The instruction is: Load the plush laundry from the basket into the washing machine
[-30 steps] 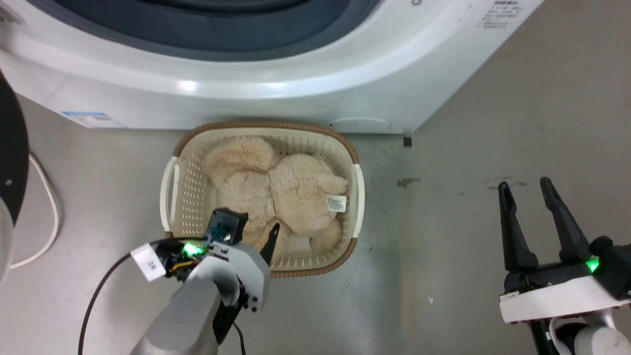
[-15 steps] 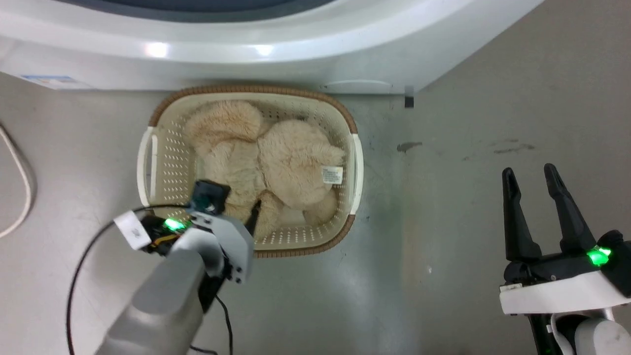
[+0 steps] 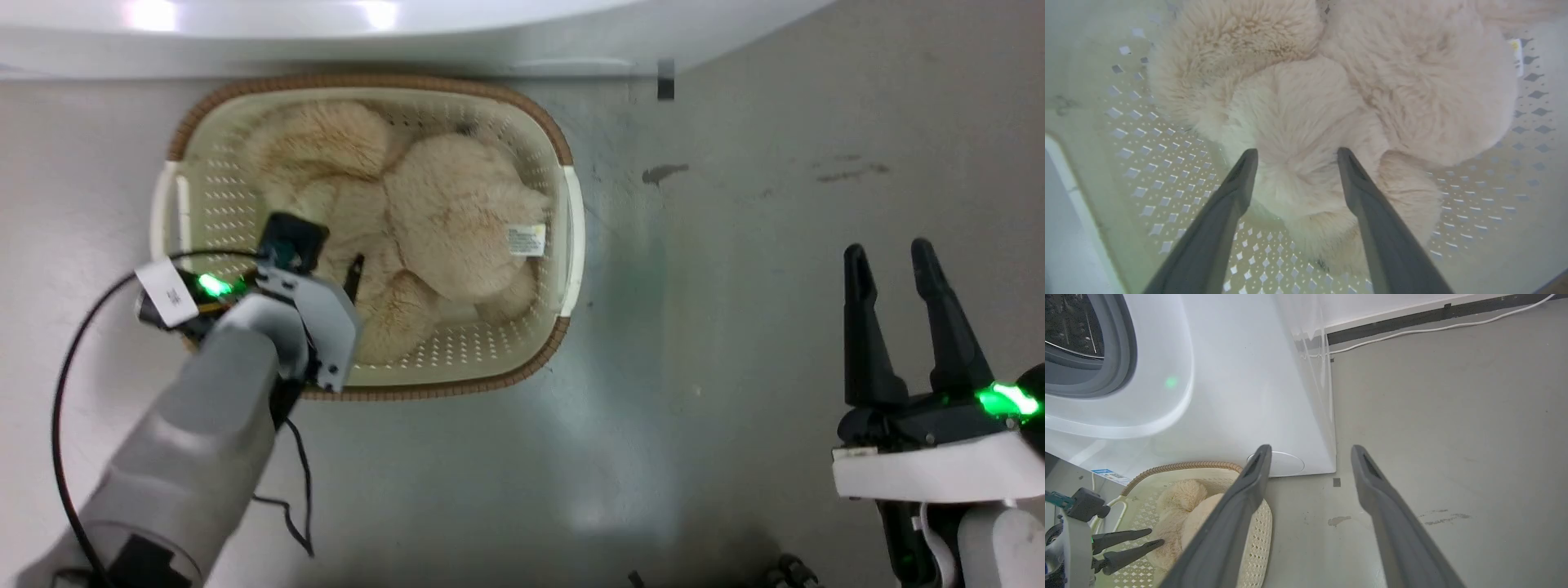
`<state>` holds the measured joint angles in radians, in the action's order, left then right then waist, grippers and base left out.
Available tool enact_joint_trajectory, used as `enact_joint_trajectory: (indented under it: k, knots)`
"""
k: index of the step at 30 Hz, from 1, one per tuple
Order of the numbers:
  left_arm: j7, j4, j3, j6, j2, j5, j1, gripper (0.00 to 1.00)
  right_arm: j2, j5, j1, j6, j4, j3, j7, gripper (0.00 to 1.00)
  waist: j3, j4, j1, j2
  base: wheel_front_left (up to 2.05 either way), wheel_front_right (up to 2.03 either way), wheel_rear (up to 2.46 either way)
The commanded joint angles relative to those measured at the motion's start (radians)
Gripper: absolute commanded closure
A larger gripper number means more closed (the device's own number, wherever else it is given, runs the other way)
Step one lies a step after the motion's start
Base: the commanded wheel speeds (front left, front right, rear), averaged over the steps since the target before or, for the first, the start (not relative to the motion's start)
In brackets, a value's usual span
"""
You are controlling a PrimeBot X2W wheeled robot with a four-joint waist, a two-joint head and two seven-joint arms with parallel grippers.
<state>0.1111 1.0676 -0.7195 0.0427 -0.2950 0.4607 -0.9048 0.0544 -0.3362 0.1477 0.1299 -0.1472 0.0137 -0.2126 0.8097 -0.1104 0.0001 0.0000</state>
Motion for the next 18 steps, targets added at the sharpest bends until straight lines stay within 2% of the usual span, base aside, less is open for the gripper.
enact_joint_trajectory:
  k: [1, 8, 17, 18]
  knots:
    - [0.005, 0.025, -0.019, -0.006, -0.008, 0.008, -0.037, 0.0, -0.003, -0.015, 0.024, 0.001, -0.009, 0.001, -0.009, 0.0, 0.029, -0.014, -0.0001, 0.0, 0.0, 0.0, 0.0]
    - [0.014, 0.097, -0.09, 0.007, -0.034, 0.023, -0.141, 0.0, -0.004, -0.057, 0.046, 0.001, -0.012, 0.009, -0.024, 0.0, 0.107, -0.035, -0.0001, 0.0, 0.0, 0.0, 0.0]
    - [0.015, 0.189, -0.192, 0.055, -0.045, 0.048, -0.239, 0.0, -0.004, -0.099, 0.067, 0.001, -0.019, 0.016, -0.043, 0.0, 0.198, -0.052, -0.0001, 0.0, 0.0, 0.0, 0.0]
    - [0.014, 0.2, -0.201, 0.058, -0.045, 0.053, -0.249, 0.39, -0.004, -0.103, 0.071, 0.001, -0.018, 0.016, -0.045, 0.0, 0.206, -0.053, -0.0001, 0.0, 0.0, 0.0, 0.0]
